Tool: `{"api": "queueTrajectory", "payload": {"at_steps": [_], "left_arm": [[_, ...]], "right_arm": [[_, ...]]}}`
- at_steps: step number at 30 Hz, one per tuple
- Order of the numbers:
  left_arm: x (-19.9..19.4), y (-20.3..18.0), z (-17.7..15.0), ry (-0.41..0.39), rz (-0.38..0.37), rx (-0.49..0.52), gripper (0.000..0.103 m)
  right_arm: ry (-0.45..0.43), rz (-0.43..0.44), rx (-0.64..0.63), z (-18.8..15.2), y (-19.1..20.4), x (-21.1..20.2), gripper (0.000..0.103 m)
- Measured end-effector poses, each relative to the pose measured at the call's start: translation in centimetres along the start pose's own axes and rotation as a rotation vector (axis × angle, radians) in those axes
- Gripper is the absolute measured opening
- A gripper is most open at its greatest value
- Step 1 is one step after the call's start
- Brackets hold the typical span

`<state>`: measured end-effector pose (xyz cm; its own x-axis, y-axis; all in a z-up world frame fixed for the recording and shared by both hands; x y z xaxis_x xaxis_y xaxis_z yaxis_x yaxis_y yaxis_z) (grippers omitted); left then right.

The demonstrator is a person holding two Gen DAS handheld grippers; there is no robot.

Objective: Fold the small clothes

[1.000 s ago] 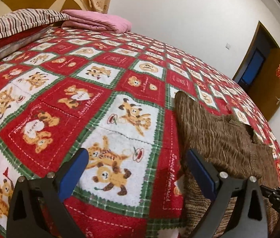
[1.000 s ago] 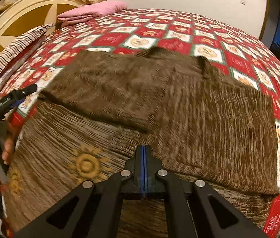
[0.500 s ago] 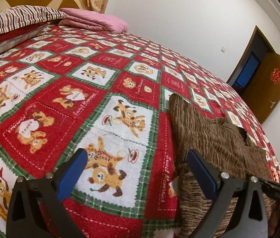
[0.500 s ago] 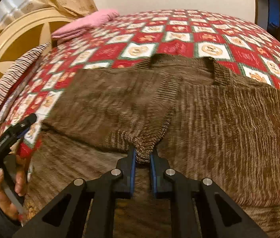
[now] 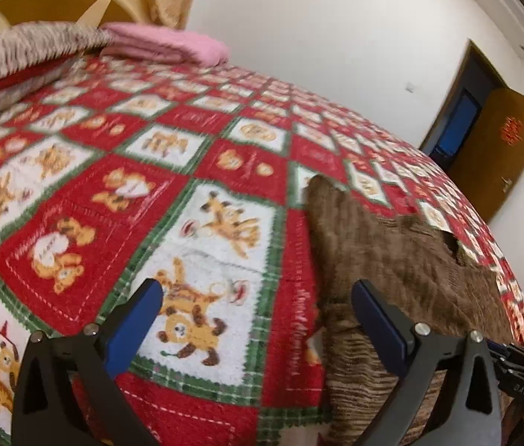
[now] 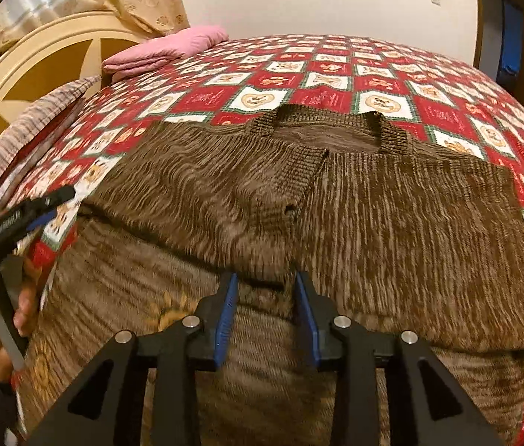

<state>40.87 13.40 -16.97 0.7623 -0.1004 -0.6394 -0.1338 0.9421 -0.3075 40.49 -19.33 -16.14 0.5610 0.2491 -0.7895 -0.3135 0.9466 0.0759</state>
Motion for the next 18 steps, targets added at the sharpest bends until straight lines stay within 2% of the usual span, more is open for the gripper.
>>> {"api": "queueTrajectory", "payload": {"at_steps": [4, 6, 7, 10, 11, 12, 13, 15, 18], "left_arm": [[-0.6, -3.5, -0.3, -0.002, -0.035, 0.179, 0.103], [-0.4, -5.5, -0.7, 0.019, -0.060, 0.281, 0.103], [0.0, -6.3, -0.9, 0.033, -0.050, 0.327, 0.102], [1.4, -7.7, -1.5, 0.085, -0.012, 0.421, 0.091], [2.2, -7.6, -1.6, 0.127, 0.009, 0.426, 0.071], [2.8, -7.4, -1.8, 0.159, 0.004, 0.414, 0.034], [3.1, -7.0, -1.9, 0.182, -0.018, 0.394, 0.029], [2.4, -6.5, -1.7, 0.160, -0.031, 0.360, 0.015], [1.2, -5.7, -2.4, 0.159, -0.034, 0.338, 0.013]], "right_arm": [[-0.038, 0.051, 0.016, -1.8, -0.7, -0.6, 0.035], [-0.052, 0.086, 0.037, -1.9, -0.9, -0.7, 0.042], [-0.052, 0.102, 0.039, -1.9, -0.9, -0.6, 0.046], [-0.054, 0.111, 0.027, -1.9, -0.4, -0.5, 0.052], [-0.055, 0.107, 0.021, -2.0, -0.3, -0.5, 0.053], [-0.058, 0.106, 0.016, -2.0, -0.2, -0.5, 0.053], [-0.060, 0.110, 0.017, -2.0, -0.2, -0.5, 0.054], [-0.067, 0.134, 0.036, -2.0, -0.6, -0.6, 0.054], [-0.077, 0.180, 0.079, -2.0, -1.3, -0.7, 0.054]]}}
Point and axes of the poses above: each gripper's, at about its wrist camera, not at the fingertips, and x roughly the way its jaws point, y to its left, z to its top, the point moved 4 cm from there along x, roughly the way its jaws point, and after that the axes turned 1 degree about y, right-handed, at the moved point
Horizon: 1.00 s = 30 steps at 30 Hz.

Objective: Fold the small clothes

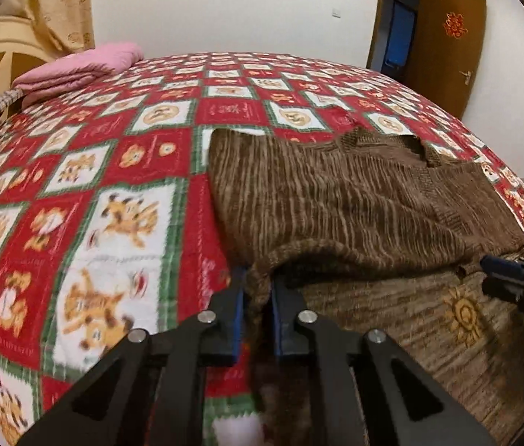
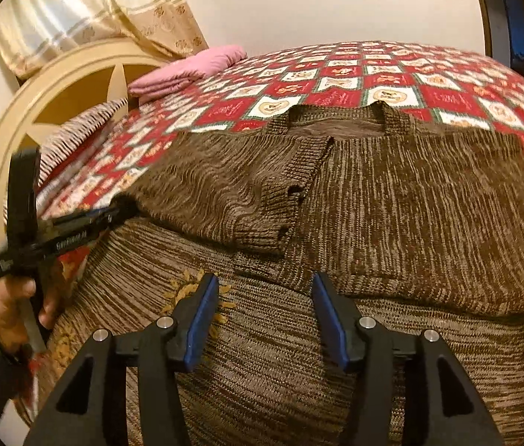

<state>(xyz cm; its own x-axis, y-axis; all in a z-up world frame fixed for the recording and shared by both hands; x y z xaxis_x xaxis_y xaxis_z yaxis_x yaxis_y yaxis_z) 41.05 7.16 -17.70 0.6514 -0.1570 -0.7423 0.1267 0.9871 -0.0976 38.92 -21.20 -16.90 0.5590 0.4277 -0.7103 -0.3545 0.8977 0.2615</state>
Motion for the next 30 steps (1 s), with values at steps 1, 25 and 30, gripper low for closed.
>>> {"api": "queueTrajectory", "payload": {"at_steps": [1, 25, 30], "left_arm": [[-0.3, 0.1, -0.2, -0.001, -0.009, -0.006, 0.013], [2.5, -0.3, 1.2, 0.046, 0.124, 0.042, 0.079], [2.4, -0.5, 1.1, 0.032, 0.124, 0.038, 0.079]], "right_arm": [[-0.002, 0.010, 0.009, 0.0, -0.1, -0.1, 0.054], [0.090, -0.448, 0.031, 11.2, -5.7, 7.7, 0.022], [0.053, -0.370, 0.014, 10.8, -4.9, 6.1, 0.025]]}}
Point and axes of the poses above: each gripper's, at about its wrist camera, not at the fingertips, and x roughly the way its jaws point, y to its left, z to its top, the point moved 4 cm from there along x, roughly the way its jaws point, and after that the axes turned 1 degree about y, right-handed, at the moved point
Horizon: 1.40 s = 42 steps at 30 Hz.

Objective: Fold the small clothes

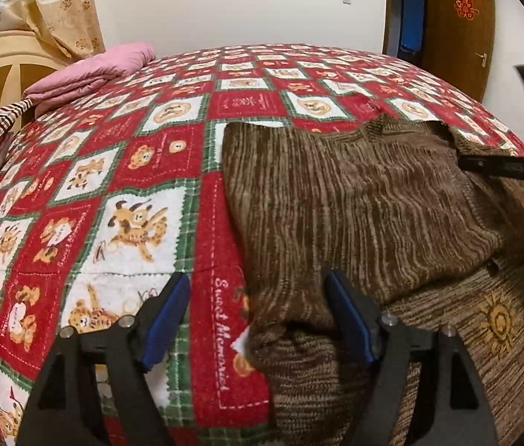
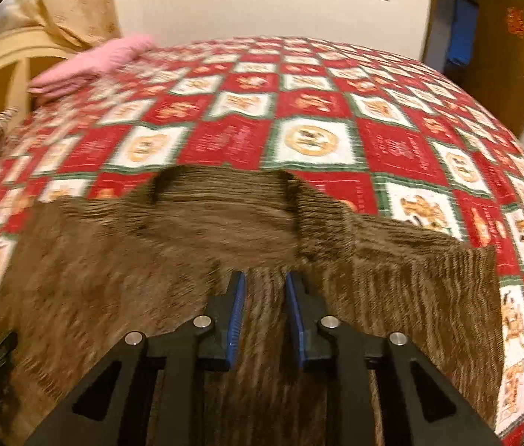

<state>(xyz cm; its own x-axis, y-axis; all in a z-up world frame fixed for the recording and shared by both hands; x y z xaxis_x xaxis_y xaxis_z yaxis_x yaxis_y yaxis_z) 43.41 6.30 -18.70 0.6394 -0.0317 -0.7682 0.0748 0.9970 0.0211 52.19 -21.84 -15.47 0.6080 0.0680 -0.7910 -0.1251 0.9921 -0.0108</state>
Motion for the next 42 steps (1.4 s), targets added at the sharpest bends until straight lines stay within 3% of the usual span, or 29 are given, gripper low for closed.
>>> {"api": "queueTrajectory", "payload": {"at_steps": [4, 7, 10, 12, 14, 16, 20, 24, 27, 29, 32, 34, 42], "left_arm": [[0.0, 0.3, 0.0, -0.003, -0.020, -0.023, 0.081], [0.0, 0.2, 0.0, -0.006, -0.008, -0.018, 0.082], [0.0, 0.2, 0.0, -0.009, 0.007, -0.014, 0.084], [0.0, 0.2, 0.0, -0.008, 0.010, -0.014, 0.084], [0.0, 0.3, 0.0, -0.007, 0.012, -0.017, 0.086], [0.0, 0.3, 0.0, -0.008, 0.015, -0.019, 0.087], [0.1, 0.4, 0.0, -0.007, 0.020, -0.024, 0.089], [0.0, 0.6, -0.1, -0.013, 0.034, -0.028, 0.092], [0.0, 0.7, -0.1, -0.009, 0.033, -0.034, 0.093], [0.0, 0.7, -0.2, -0.009, 0.034, -0.034, 0.093], [0.0, 0.8, -0.3, -0.004, 0.046, -0.038, 0.096], [-0.1, 1.0, -0.4, 0.002, 0.048, -0.052, 0.098], [-0.5, 1.2, -0.7, -0.002, 0.064, -0.064, 0.102]], "right_arm": [[-0.038, 0.040, -0.003, -1.2, 0.1, -2.9, 0.026], [-0.061, 0.052, 0.072, -2.4, -3.4, -4.8, 0.026], [-0.017, -0.022, 0.064, -3.1, -6.3, -3.9, 0.026], [0.023, -0.018, 0.102, -3.2, -8.5, -2.4, 0.024], [0.012, -0.086, 0.097, -2.7, -9.6, -1.8, 0.024], [0.004, -0.055, 0.172, -2.4, -10.8, -1.2, 0.024], [0.005, -0.092, 0.142, -2.1, -10.1, -0.9, 0.024], [-0.015, -0.078, 0.220, -2.4, -11.0, -2.5, 0.028], [-0.045, -0.014, 0.123, -3.6, -8.2, -5.0, 0.029], [-0.008, -0.037, 0.074, -5.1, -7.4, -5.2, 0.029], [-0.003, -0.042, 0.077, -7.0, -8.2, -5.0, 0.029], [-0.020, 0.000, 0.121, -7.5, -9.0, -5.0, 0.029], [-0.032, 0.051, 0.153, -7.8, -9.4, -5.0, 0.032]]}}
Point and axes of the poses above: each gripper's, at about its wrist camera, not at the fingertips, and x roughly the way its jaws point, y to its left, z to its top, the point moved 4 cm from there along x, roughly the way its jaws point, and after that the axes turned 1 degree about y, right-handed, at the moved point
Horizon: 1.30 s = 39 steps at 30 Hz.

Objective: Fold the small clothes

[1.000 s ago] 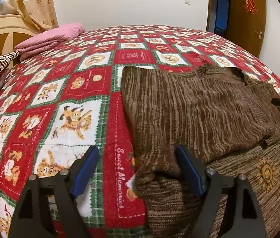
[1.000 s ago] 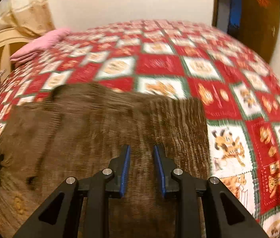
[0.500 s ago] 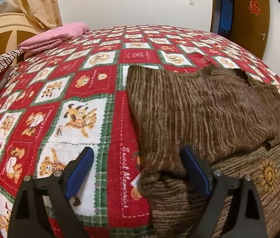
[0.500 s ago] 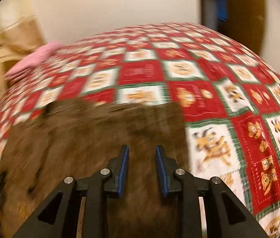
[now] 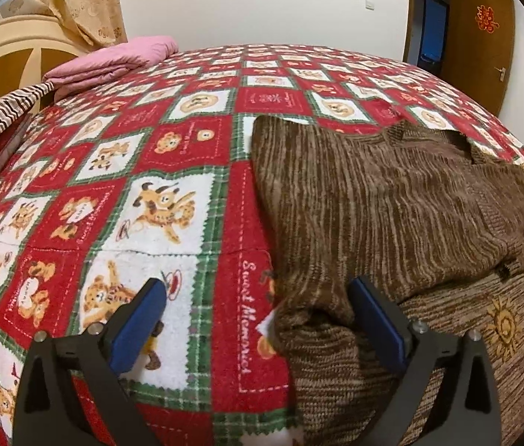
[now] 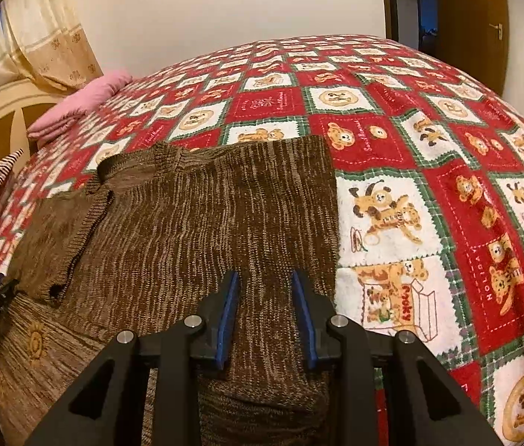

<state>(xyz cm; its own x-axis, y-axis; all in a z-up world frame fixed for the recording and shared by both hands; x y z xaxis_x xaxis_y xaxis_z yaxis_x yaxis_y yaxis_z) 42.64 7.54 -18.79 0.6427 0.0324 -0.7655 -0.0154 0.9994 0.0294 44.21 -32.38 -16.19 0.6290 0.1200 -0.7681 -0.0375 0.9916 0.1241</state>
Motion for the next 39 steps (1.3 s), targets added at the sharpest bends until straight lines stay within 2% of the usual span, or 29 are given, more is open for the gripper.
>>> {"api": "queueTrajectory", "payload": {"at_steps": [1, 3, 5, 7, 15, 20, 27, 39], "left_arm": [[-0.1, -0.1, 0.0, -0.003, 0.008, 0.004, 0.102], [-0.4, -0.1, -0.2, -0.008, 0.016, 0.010, 0.102], [-0.8, -0.1, -0.4, -0.016, 0.025, 0.007, 0.103], [-1.0, -0.1, -0.5, -0.017, 0.029, 0.004, 0.103], [-1.6, 0.1, -1.3, 0.020, 0.003, -0.012, 0.103], [-3.9, 0.8, -2.3, -0.003, -0.023, -0.061, 0.103], [-7.9, 0.3, -5.9, -0.046, -0.060, -0.033, 0.103], [-12.1, -0.9, -13.2, -0.024, -0.101, 0.019, 0.103]], "right_arm": [[0.003, -0.008, -0.003, 0.0, 0.2, -0.2, 0.032], [0.004, -0.031, -0.023, -0.7, 0.9, -1.1, 0.043], [-0.004, -0.037, -0.060, -1.6, 1.9, -1.8, 0.062], [-0.019, -0.069, -0.112, -2.5, 2.7, -2.1, 0.065], [-0.024, -0.067, -0.091, -3.0, 2.3, -2.0, 0.070], [-0.031, -0.097, -0.063, -3.7, 2.2, -3.5, 0.071], [-0.020, -0.026, -0.056, -7.7, 2.4, -6.9, 0.071], [-0.009, -0.032, -0.075, -14.6, 2.1, -11.2, 0.071]]}}
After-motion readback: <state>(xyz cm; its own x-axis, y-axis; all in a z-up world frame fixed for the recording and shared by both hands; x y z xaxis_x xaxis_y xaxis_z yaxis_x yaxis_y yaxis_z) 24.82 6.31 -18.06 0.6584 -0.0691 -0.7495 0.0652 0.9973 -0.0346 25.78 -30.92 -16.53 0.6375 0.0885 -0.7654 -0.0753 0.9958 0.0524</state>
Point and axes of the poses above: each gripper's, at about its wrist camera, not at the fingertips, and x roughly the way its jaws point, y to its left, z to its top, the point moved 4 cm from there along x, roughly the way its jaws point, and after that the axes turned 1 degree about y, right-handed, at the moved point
